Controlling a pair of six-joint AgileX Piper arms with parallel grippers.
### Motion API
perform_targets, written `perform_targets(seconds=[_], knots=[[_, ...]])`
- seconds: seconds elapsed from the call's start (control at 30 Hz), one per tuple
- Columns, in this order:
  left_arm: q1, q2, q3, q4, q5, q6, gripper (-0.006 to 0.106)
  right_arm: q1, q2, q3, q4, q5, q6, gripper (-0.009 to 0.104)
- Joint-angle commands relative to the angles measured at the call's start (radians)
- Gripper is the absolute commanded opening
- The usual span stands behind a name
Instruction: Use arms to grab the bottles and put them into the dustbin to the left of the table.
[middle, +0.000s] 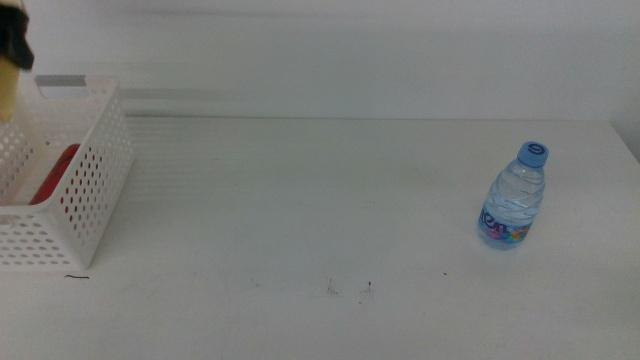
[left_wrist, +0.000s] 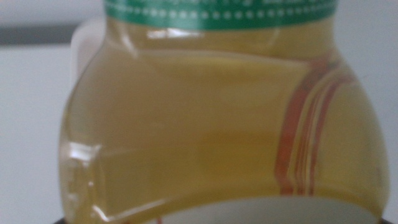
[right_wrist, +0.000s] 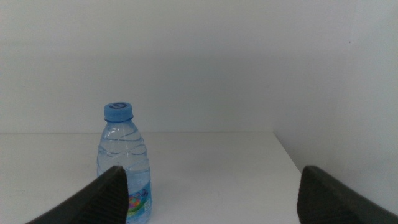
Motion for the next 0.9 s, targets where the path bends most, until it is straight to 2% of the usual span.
perform_targets(seconds=[0.0, 0.5, 0.6, 0.7, 0.87], knots=[[0.023, 0.033, -0.016, 0.005, -0.03, 0.002, 0.024, -0.008, -0.005, 0.003, -0.002, -0.007, -0.005, 0.088], [0.031, 0.238, -0.013, 0.031, -0.037, 0.002, 0.024, -0.008, -0.005, 0.003, -0.002, -0.007, -0.005, 0.088], [0.031, 0.239, -0.013, 0.047, -0.035, 0.002, 0.03, -0.008, -0.005, 0.003, -0.002, -0.007, -0.005, 0.088], [0.031, 0.239, -0.013, 0.048, -0.018, 0.005, 0.061, -0.008, -0.005, 0.003, -0.002, -0.007, -0.005, 0.088], [0.031, 0.232, -0.013, 0.041, -0.006, 0.008, 0.094, -0.008, -0.005, 0.003, -0.002, -0.007, -0.005, 0.088]])
